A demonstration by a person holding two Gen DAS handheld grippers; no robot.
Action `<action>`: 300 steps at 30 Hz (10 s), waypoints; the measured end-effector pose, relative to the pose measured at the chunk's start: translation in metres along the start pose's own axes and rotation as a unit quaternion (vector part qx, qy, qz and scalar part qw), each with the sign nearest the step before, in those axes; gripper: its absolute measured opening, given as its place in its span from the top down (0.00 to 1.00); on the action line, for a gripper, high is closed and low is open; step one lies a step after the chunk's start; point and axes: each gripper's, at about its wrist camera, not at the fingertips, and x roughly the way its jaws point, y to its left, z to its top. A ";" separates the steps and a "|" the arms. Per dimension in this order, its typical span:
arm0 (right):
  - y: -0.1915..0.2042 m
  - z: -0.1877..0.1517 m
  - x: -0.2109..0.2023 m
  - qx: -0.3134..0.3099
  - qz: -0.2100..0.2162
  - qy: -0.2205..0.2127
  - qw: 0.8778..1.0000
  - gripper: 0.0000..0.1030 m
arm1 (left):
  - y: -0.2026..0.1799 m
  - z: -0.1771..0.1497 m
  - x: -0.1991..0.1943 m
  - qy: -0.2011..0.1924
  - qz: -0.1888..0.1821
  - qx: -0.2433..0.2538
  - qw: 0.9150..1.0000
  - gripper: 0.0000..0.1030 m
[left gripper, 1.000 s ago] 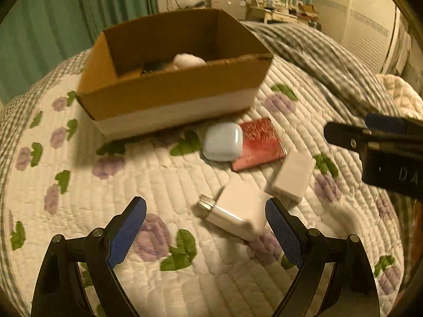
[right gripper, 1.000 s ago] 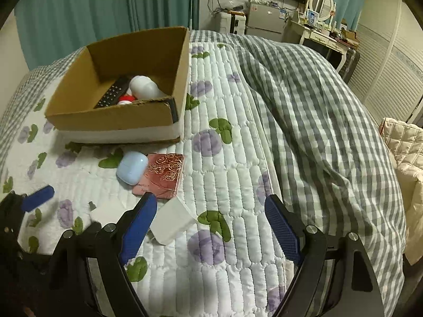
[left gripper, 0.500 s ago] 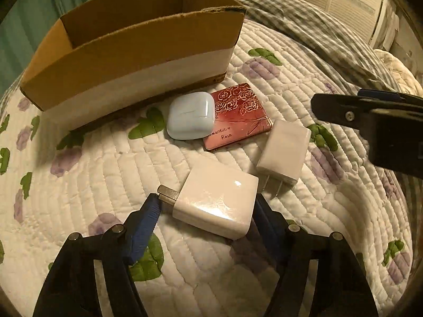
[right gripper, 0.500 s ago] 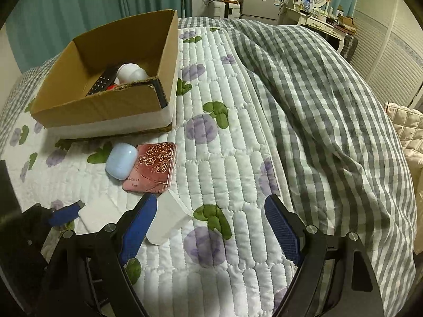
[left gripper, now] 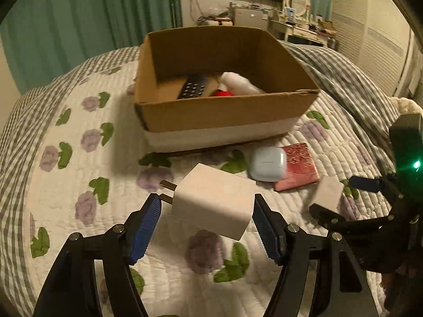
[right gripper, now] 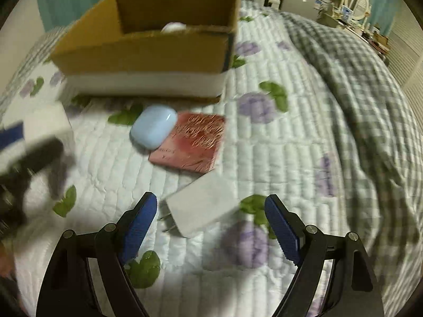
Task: Organize rigid objects
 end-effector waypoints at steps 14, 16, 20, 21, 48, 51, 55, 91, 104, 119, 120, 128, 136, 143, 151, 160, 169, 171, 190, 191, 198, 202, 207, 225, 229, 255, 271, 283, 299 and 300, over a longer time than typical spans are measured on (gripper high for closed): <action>0.005 0.006 0.037 0.005 -0.015 0.032 0.999 0.35 | 0.003 0.002 0.002 0.006 -0.010 -0.009 1.000 0.31; 0.007 0.005 0.036 0.008 -0.013 0.027 1.000 0.37 | 0.003 0.003 0.001 0.005 -0.011 -0.011 1.000 0.31; 0.004 0.010 0.026 0.016 -0.002 0.010 1.000 0.37 | 0.002 0.005 -0.004 -0.002 -0.015 -0.011 1.000 0.43; 0.003 0.014 0.021 0.015 0.000 0.003 1.000 0.37 | 0.001 0.006 -0.006 -0.003 -0.019 -0.013 1.000 0.55; -0.017 0.026 -0.010 0.045 0.020 -0.034 0.998 0.37 | 0.007 -0.021 0.034 0.075 -0.052 -0.028 0.995 0.22; -0.017 0.026 -0.010 0.047 0.023 -0.033 0.998 0.37 | 0.003 -0.024 0.042 0.094 -0.063 -0.012 0.993 0.22; -0.016 0.025 -0.011 0.051 0.025 -0.032 0.998 0.37 | -0.008 -0.026 0.047 0.087 -0.042 0.012 0.995 0.24; -0.013 0.214 -0.098 -0.031 0.060 -0.205 0.976 0.37 | 0.022 0.162 0.034 -0.070 0.018 -0.038 0.997 0.33; -0.019 0.216 -0.028 -0.038 0.068 -0.172 0.982 0.37 | 0.013 0.153 0.066 -0.082 0.017 -0.015 0.996 0.25; 0.009 0.240 -0.010 -0.046 0.071 -0.163 0.983 0.37 | 0.058 0.152 0.031 -0.085 0.058 -0.048 0.993 0.25; 0.011 0.241 -0.007 -0.045 0.078 -0.163 0.983 0.37 | 0.061 0.151 0.031 -0.085 0.055 -0.052 0.994 0.25; 0.013 0.231 -0.038 -0.056 0.041 -0.185 0.980 0.21 | 0.068 0.140 -0.001 -0.089 0.043 -0.088 0.991 0.12; -0.007 0.190 -0.125 -0.061 0.002 -0.207 0.976 0.15 | 0.056 0.120 -0.076 -0.120 0.062 -0.086 0.987 0.04; -0.023 0.137 -0.164 -0.036 0.021 -0.198 0.979 0.15 | 0.037 0.087 -0.104 -0.122 0.072 -0.067 0.988 0.01; -0.044 0.095 -0.104 -0.020 0.034 -0.160 0.986 0.15 | 0.005 0.047 -0.047 -0.057 0.054 -0.067 0.995 0.01; -0.055 0.076 -0.018 -0.043 0.041 -0.105 0.993 0.15 | -0.044 0.030 0.047 0.023 0.030 -0.029 0.999 0.01; -0.071 0.076 0.016 -0.044 0.031 -0.096 0.994 0.15 | -0.069 0.028 0.097 0.058 -0.015 -0.011 0.998 0.27; -0.072 0.077 0.020 -0.047 0.024 -0.096 0.994 0.15 | -0.067 0.030 0.098 0.053 -0.043 -0.018 0.998 0.51; 0.003 0.052 0.035 -0.074 0.046 -0.042 0.995 0.15 | 0.010 0.022 0.027 0.013 0.042 -0.047 0.998 0.51; 0.009 0.050 0.041 -0.077 0.039 -0.032 0.996 0.15 | 0.015 0.023 0.029 0.013 0.043 -0.049 0.998 0.51; 0.021 0.055 0.063 -0.046 0.010 -0.015 0.999 0.09 | 0.028 0.023 0.040 0.017 0.035 -0.063 0.997 0.51; 0.031 0.063 0.076 -0.048 -0.009 -0.017 0.999 0.09 | 0.027 0.021 0.040 0.016 0.028 -0.062 0.998 0.51; 0.037 0.063 0.072 -0.063 -0.014 -0.028 0.997 0.23 | 0.029 0.019 0.039 0.015 0.022 -0.063 0.998 0.51; 0.045 0.044 -0.013 -0.103 0.015 -0.066 0.992 0.29 | 0.029 0.018 -0.004 -0.012 -0.001 -0.054 0.998 0.51; 0.041 0.058 -0.048 -0.100 0.026 -0.091 0.990 0.29 | 0.035 0.036 -0.030 -0.035 -0.012 -0.060 0.997 0.51; -0.020 0.205 -0.044 -0.031 0.052 -0.165 0.985 0.28 | 0.011 0.137 0.070 -0.033 -0.011 0.001 0.999 0.48; 0.002 0.220 -0.020 -0.056 0.052 -0.150 0.986 0.28 | 0.052 0.154 0.020 -0.093 0.031 -0.028 0.995 0.37; 0.005 0.239 0.014 -0.014 0.059 -0.140 0.988 0.19 | 0.061 0.147 0.021 -0.107 0.027 -0.038 0.993 0.37; -0.038 0.190 -0.180 0.032 0.052 -0.228 0.972 0.19 | 0.039 0.151 -0.151 -0.205 0.032 -0.032 0.978 0.37; -0.039 0.185 -0.192 0.032 0.049 -0.231 0.971 0.19 | 0.038 0.149 -0.160 -0.211 0.030 -0.032 0.976 0.37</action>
